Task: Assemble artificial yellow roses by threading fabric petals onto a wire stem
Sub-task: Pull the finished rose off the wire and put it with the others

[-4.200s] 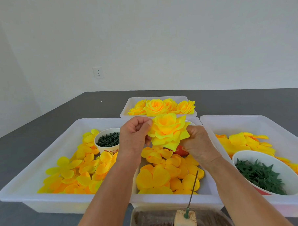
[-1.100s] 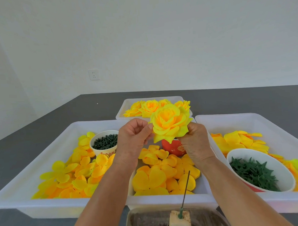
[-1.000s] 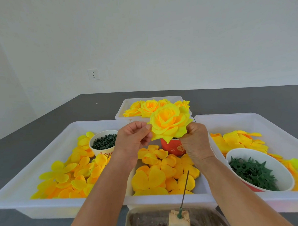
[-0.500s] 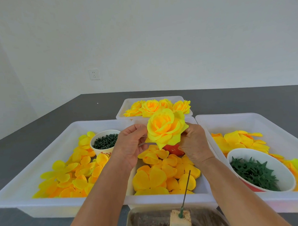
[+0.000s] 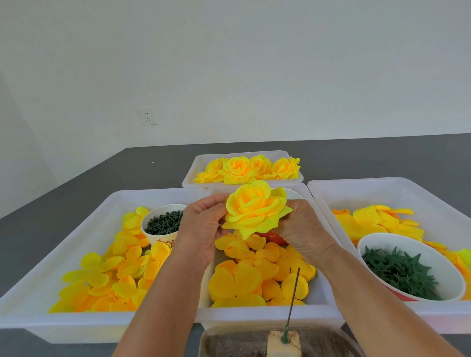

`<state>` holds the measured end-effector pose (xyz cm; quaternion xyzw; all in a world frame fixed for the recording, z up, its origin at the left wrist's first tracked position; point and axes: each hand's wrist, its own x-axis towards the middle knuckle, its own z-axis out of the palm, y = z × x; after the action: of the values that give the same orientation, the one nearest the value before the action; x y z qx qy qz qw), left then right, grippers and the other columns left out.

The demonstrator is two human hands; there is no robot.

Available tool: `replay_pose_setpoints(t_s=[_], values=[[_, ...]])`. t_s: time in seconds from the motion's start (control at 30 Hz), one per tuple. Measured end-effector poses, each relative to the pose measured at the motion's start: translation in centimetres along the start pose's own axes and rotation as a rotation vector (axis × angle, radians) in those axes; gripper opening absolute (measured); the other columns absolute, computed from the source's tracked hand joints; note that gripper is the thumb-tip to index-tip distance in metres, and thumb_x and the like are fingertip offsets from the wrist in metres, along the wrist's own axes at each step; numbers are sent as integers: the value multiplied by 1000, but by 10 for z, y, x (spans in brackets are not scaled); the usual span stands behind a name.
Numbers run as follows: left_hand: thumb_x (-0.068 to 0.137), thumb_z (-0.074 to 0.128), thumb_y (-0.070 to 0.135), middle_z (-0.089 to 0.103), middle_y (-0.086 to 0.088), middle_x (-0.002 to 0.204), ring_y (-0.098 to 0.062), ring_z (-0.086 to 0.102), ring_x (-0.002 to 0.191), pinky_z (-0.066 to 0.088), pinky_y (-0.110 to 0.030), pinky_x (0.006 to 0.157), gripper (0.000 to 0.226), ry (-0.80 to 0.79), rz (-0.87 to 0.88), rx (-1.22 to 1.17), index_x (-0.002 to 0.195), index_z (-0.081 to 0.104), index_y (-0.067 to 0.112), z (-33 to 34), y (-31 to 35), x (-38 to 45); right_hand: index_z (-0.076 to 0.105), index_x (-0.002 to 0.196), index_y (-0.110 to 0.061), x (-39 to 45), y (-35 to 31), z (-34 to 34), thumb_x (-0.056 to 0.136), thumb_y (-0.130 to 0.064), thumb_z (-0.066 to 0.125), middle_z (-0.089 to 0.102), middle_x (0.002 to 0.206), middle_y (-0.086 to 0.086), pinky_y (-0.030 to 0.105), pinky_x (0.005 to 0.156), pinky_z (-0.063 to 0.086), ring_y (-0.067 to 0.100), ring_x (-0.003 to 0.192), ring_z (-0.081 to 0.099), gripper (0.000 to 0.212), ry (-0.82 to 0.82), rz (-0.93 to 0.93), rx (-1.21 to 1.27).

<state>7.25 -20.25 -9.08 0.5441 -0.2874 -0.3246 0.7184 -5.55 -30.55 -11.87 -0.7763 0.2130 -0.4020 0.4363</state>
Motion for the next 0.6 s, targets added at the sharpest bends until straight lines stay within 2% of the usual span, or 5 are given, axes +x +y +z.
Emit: replay_pose_setpoints(t_s=[0.13, 0.23, 0.33, 0.43, 0.6], values=[[86, 59, 0, 62, -12, 71, -25, 45, 68, 41, -28, 56, 25, 13, 83, 65, 79, 74, 18, 2, -1, -1, 73, 80, -18, -2, 0, -2, 76, -11, 73, 73, 79, -2, 23, 68, 55, 12, 76, 65, 8, 22, 50, 59], [86, 60, 0, 56, -3, 56, -9, 42, 47, 35, -17, 43, 21, 33, 216, 242, 88, 73, 16, 1, -4, -1, 66, 62, -28, -2, -3, -3, 76, -3, 72, 63, 54, -20, 8, 53, 43, -6, 56, 56, 30, 65, -2, 34], [87, 59, 0, 51, 11, 42, -1, 40, 37, 34, -12, 39, 23, 39, 293, 361, 89, 71, 19, 2, -5, -1, 63, 56, -32, -1, -5, -3, 75, -2, 72, 60, 49, -22, 6, 49, 41, -8, 50, 54, 36, 87, -16, 44], [91, 55, 4, 50, 2, 44, -7, 39, 37, 35, -17, 37, 26, 17, 243, 229, 85, 72, 22, 3, -3, -2, 65, 60, -31, -2, -5, -1, 75, -5, 73, 63, 53, -20, 8, 52, 44, -7, 55, 56, 31, 100, -2, 80], [98, 44, 14, 57, 0, 58, -10, 49, 48, 40, -21, 43, 23, -99, 143, -32, 107, 66, 12, 2, 2, -4, 68, 66, -33, -2, -10, -2, 75, -5, 75, 68, 62, -20, 6, 53, 45, -9, 62, 61, 30, 156, 24, 252]])
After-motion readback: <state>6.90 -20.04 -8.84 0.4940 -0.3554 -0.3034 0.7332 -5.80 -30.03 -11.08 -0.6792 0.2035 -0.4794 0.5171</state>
